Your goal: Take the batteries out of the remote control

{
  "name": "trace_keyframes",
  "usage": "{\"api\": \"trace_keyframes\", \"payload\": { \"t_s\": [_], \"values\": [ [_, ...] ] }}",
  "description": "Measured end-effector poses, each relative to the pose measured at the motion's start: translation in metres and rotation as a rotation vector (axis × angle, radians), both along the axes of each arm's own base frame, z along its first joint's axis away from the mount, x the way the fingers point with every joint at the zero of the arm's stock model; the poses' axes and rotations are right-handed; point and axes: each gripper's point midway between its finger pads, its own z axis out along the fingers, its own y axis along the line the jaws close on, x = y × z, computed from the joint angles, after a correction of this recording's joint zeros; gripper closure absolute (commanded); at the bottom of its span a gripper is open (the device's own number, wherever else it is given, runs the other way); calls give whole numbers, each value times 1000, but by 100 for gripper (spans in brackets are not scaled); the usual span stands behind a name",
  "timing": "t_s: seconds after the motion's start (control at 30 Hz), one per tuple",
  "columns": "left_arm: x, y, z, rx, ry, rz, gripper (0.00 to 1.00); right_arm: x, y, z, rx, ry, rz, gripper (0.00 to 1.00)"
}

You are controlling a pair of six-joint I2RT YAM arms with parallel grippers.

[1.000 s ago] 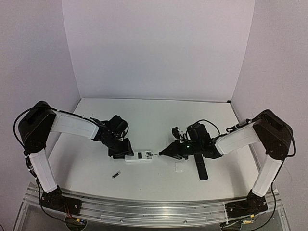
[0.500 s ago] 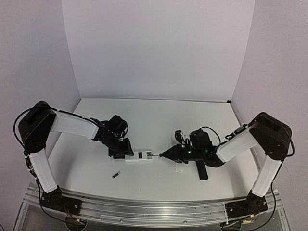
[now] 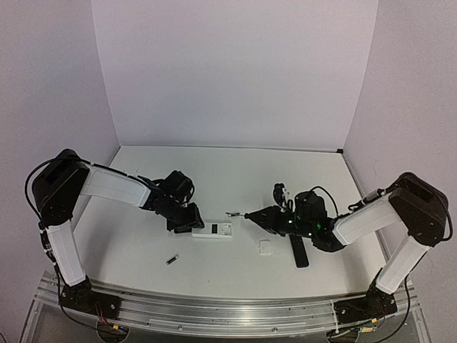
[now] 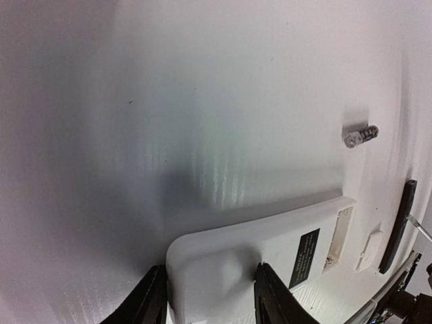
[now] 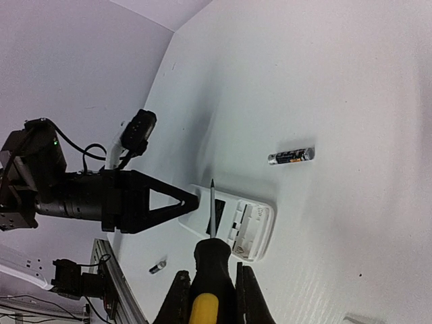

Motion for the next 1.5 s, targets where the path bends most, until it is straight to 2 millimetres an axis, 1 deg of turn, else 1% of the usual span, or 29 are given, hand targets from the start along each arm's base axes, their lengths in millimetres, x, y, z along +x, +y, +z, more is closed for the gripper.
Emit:
{"api": "trace_keyframes", "payload": {
  "t_s": [0.27,0.33,0.43,0.5,0.6,0.63,0.67,0.7,0.83,0.9,0.93,0.97,1.03,1.1,1.17,1.23,1.33,1.4,1.5],
  "values": [
    [7,-10,7,-6,-45,-20,51,-7,-6,2,7,4,-1,100],
    [9,-12,8,2,-51,-21,48,-7,-7,6,13,-2,-2,100],
    [10,-13,9,17,-59,-23,40,-8,-8,13,23,-15,-2,100],
    [11,-13,11,32,-65,-25,32,-9,-10,17,22,-20,-6,100],
    [13,-8,13,68,-69,-20,12,-12,-19,19,-6,-25,-23,100],
    [14,-7,14,81,-72,-25,7,-13,-24,21,-24,-30,-34,100],
    [15,-6,15,92,-73,-22,3,-14,-28,23,-39,-32,-43,100],
    [16,-4,16,103,-75,-17,1,-15,-32,25,-54,-37,-53,100],
    [12,8,17,154,-65,-3,0,-16,-60,42,-140,-77,-132,100],
    [11,11,26,156,-75,2,0,-16,-80,47,-198,-83,-202,99],
    [11,11,32,148,-84,4,0,-16,-95,49,-239,-82,-254,99],
    [10,11,39,135,-97,5,0,-16,-110,51,-280,-81,-307,98],
    [7,12,60,92,-138,5,0,-18,-136,53,-345,-85,-390,97],
    [-2,12,82,42,-183,-5,0,-22,-162,55,-401,-97,-464,95],
    [-14,7,101,-10,-224,-31,0,-26,-181,59,-431,-117,-518,95],
    [-27,0,115,-54,-253,-60,0,-30,-197,60,-455,-135,-561,93],
    [-43,-9,120,-91,-266,-96,0,-35,-215,49,-509,-135,-609,92],
    [-50,-12,115,-97,-258,-102,0,-37,-225,38,-560,-125,-633,91],
    [-57,-9,104,-86,-237,-102,0,-39,-238,17,-650,-93,-669,90]
  ]
}}
